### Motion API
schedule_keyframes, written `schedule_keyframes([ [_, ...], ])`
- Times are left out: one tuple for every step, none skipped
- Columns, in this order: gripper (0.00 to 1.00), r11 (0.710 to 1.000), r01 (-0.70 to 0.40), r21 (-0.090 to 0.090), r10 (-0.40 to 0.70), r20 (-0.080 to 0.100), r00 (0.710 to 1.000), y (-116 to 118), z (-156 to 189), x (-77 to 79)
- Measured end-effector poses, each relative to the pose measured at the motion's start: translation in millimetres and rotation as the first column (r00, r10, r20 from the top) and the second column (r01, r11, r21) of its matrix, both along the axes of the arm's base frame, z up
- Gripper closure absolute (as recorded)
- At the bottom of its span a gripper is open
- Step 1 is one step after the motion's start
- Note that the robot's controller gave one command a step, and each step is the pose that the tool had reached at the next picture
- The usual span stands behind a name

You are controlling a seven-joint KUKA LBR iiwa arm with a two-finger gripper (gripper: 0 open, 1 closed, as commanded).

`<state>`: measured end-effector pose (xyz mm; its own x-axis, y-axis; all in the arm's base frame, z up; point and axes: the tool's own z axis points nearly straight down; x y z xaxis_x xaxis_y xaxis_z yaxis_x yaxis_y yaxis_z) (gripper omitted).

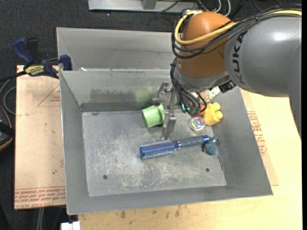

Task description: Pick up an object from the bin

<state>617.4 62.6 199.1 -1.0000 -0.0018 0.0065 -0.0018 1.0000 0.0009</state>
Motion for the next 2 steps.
schedule_keyframes([
  [0.0, 0.97, -0.242, 0.0, 0.242, 0.025, 0.97, -32, -126, -61.4],
  [0.0, 0.97, -0.243, 0.0, 0.243, 0.012, 0.97, -27, -97, -61.5],
])
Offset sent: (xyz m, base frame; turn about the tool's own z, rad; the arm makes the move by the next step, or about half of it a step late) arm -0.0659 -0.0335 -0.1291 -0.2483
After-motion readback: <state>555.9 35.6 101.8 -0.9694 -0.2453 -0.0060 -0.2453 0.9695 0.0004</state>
